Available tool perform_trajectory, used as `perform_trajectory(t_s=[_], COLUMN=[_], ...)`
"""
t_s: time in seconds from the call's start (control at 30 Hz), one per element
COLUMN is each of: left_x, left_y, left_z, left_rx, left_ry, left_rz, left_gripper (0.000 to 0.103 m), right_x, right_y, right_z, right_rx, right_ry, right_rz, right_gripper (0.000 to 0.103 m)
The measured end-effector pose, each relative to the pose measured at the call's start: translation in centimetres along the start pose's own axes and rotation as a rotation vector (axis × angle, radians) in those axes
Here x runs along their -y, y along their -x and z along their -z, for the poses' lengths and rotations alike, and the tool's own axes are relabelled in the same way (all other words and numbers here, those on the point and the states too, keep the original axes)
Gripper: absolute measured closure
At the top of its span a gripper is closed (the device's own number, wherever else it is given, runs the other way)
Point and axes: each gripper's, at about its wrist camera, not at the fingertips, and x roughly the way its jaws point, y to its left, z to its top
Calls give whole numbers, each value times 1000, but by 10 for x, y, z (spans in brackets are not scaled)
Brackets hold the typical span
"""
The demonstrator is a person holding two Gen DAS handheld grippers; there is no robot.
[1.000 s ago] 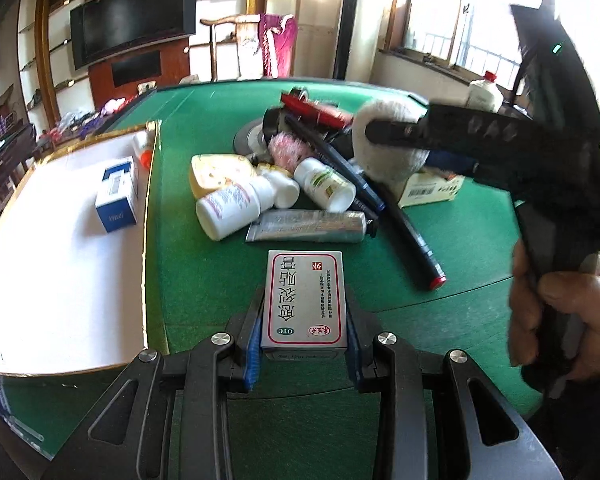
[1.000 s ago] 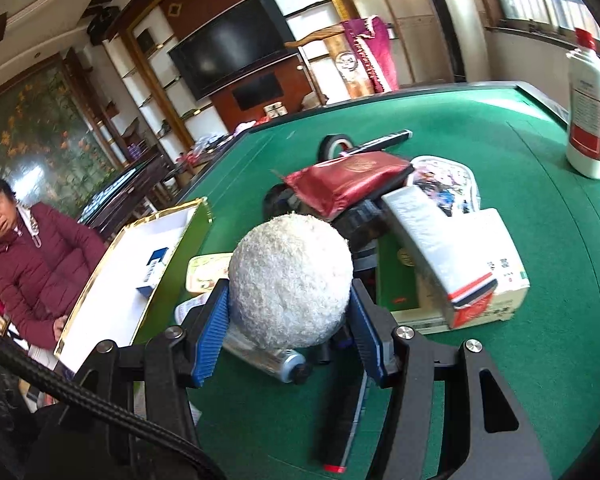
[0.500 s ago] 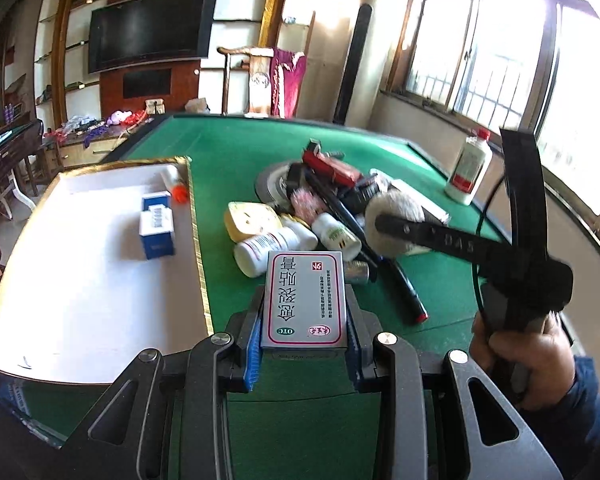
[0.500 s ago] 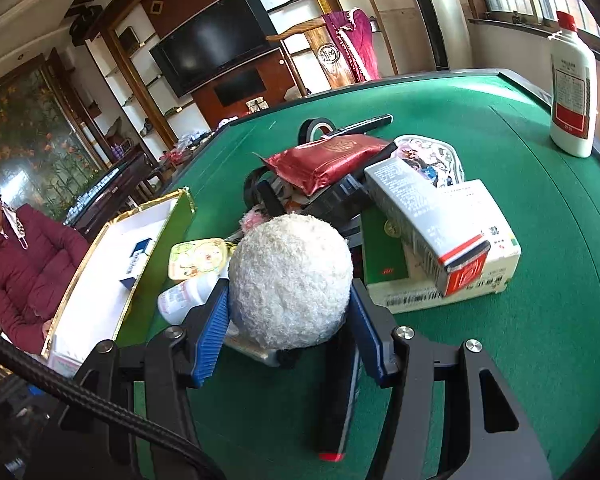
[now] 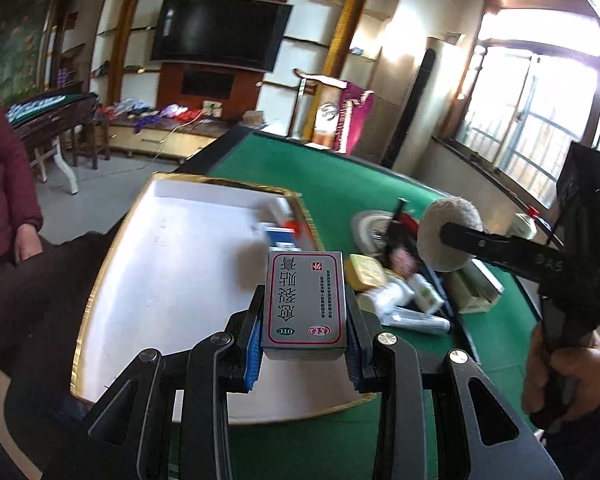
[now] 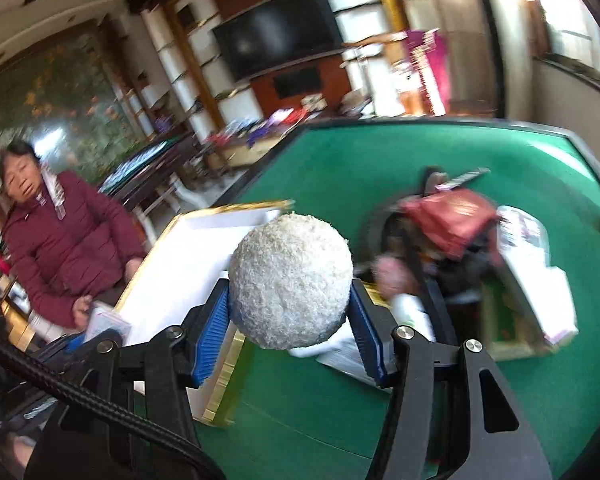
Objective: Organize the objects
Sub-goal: 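Carry the box with the left gripper into the tray while the right drops the ball there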
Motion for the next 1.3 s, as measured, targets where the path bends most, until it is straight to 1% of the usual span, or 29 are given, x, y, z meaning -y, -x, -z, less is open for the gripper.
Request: perform_trajectory(t_s=[0.1, 0.2, 0.27, 0.33, 0.4, 0.5, 0.57, 0.77, 0.83, 0.93, 1.0, 1.17, 1.23, 1.3], left_x=[-21, -30, -37, -41, -44, -49, -50, -49, -48, -48, -47, -47, -48, -49], left_y=[-21, -42, -57, -76, -86, -100, -107, -127, -128, -128, -131, -133, -134, -134], left_z=[-13, -24, -29, -32, -31, -33, -35, -31, -32, -33, -33, -32, -32, -32], left_rx=[-47, -96, -142, -191, -223, -244, -250, -298, -295, -308, -320, -341, -348, -356], left_ry=[24, 17, 19, 31, 46, 70, 78, 69, 64, 66, 68, 89, 105, 107], left_rz=[-34, -39, -47, -38, -54, -60, -67, -59, -51, -63, -70, -59, -58, -52], left_gripper=[74, 74, 74, 74, 74, 74, 74, 74, 74, 74, 74, 73, 67, 52], right_x=[-24, -43, -51, -53, -54, -55, -54, -56, -54, -54, -53, -53, -54, -56], right_y=[-32, -74, -99, -131, -159, -191, -203, -232, -240, -247, -248, -248, -246, -244], right_z=[-21, -42, -48, -57, -62, -69, -72, -72, -70, -67, -67, -67, -67, -68], right_rx=[-73, -136, -181, -227, -268, -296, -313, -348, -362, -377, -371, -368, -369, -367], right_ry=[41, 80, 92, 91, 95, 78, 80, 110, 123, 140, 137, 150, 152, 152], right_rz=[-41, -38, -33, -21, 1, 10, 11, 40, 51, 67, 62, 68, 71, 83], right_gripper=[47, 47, 47, 47, 47, 47, 47, 47, 47, 47, 46, 44, 44, 44])
